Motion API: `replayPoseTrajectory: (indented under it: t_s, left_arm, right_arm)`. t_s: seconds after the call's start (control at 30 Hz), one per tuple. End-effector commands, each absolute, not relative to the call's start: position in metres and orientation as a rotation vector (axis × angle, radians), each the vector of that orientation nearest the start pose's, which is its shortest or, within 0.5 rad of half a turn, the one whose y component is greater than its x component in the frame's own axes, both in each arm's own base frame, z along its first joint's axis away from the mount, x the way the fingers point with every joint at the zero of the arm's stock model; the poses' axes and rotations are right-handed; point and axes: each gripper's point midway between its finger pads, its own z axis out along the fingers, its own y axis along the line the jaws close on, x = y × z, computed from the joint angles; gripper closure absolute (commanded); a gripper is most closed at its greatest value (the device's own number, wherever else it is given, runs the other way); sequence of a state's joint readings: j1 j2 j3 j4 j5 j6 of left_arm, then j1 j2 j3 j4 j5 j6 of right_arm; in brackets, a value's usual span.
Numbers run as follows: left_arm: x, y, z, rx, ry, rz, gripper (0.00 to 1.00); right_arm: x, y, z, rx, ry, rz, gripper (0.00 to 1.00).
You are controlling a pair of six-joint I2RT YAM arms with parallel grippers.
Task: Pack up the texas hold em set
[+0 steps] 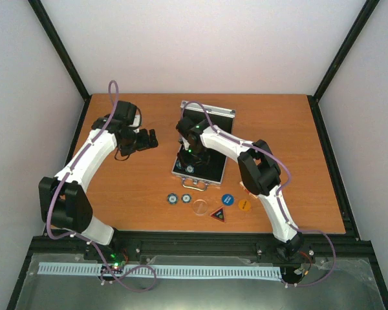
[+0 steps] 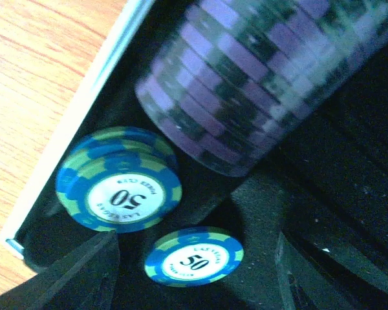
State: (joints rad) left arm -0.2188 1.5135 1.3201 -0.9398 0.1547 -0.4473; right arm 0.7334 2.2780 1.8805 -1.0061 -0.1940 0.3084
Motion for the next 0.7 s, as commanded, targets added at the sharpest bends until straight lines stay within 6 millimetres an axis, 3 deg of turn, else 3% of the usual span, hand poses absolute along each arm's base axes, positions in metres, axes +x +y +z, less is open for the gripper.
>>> replayPoseTrajectory:
  t_s: [0.0, 0.37, 0.67]
  left_arm:
    - [0.347, -0.105, 0.174, -0.236, 2.708, -0.43, 0.0]
    - [0.346, -0.104, 0.172, -0.231, 2.712, -0.421, 0.0]
    - [0.345, -0.103, 0.168, -0.229, 2.72, -0.41, 0.0]
  right_arm:
    - [0.336, 0.355, 0.033, -0.667, 2.993, 0.36, 0.32]
    - [0.328, 0.343, 0.021, -0.66, 3.033, 0.293, 0.37]
    - [0.33, 0.34, 0.024, -0.658, 3.026, 0.271, 0.52]
